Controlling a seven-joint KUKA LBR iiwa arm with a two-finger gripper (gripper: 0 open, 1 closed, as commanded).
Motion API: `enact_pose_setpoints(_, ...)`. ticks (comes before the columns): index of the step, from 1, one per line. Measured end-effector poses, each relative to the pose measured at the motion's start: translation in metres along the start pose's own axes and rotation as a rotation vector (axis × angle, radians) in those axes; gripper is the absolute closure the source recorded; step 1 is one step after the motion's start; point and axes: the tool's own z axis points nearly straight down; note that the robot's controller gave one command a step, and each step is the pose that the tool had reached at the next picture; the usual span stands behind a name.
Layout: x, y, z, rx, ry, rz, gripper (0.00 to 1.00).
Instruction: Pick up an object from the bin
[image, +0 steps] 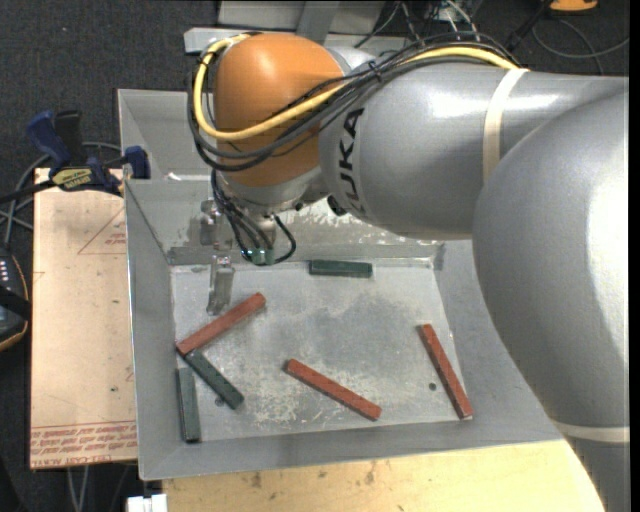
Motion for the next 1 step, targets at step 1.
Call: enact_pose_setpoints(1, 0.0347, -0.0396, 0.1395, 0.002, 0.001, 0.006, 0.0)
